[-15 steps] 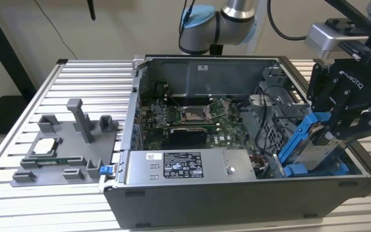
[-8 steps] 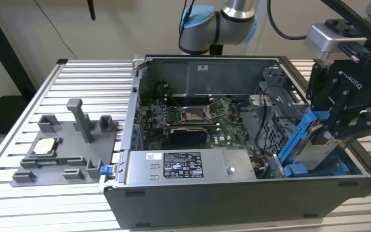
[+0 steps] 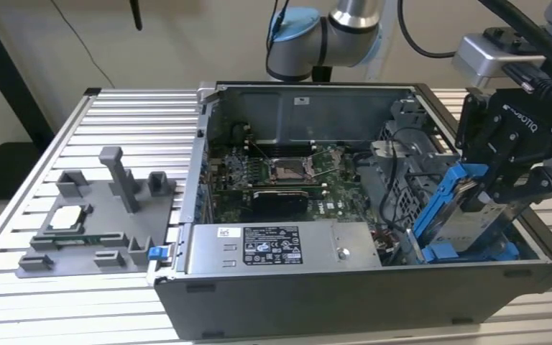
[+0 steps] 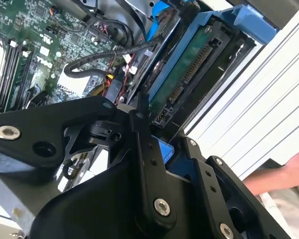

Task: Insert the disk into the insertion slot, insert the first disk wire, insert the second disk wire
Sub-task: 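Insert the disk into the insertion slot, then insert the first disk wire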

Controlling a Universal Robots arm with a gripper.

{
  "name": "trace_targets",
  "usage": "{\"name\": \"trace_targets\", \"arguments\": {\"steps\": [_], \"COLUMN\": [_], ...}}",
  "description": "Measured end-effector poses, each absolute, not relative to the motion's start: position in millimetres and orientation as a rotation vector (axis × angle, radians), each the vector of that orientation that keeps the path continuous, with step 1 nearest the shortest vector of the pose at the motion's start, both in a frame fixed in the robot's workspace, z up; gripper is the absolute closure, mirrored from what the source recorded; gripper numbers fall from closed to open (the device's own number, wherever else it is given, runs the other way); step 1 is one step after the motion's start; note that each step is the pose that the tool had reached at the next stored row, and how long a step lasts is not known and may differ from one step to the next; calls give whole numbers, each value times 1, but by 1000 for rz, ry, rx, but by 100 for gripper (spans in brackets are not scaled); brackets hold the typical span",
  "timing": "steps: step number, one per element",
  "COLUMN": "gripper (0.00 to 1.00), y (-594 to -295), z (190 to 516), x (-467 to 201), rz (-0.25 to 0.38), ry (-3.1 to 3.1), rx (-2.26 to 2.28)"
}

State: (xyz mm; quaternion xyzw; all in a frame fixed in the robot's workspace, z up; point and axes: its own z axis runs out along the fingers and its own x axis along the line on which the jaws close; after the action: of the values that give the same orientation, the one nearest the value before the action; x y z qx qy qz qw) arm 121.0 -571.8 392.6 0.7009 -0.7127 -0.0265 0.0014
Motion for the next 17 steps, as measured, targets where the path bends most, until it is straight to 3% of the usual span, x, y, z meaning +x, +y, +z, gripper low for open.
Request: {"name": "trace_targets", "arguments": {"steps": [8, 9, 17], "gripper": [100, 0, 0], "y": [-572, -572, -571], "z": [394, 394, 405], "x": [120, 120, 117], "rz": [-84, -83, -93], "ry": [-2238, -2238, -2243], "rx": [2201, 2200, 2206]}}
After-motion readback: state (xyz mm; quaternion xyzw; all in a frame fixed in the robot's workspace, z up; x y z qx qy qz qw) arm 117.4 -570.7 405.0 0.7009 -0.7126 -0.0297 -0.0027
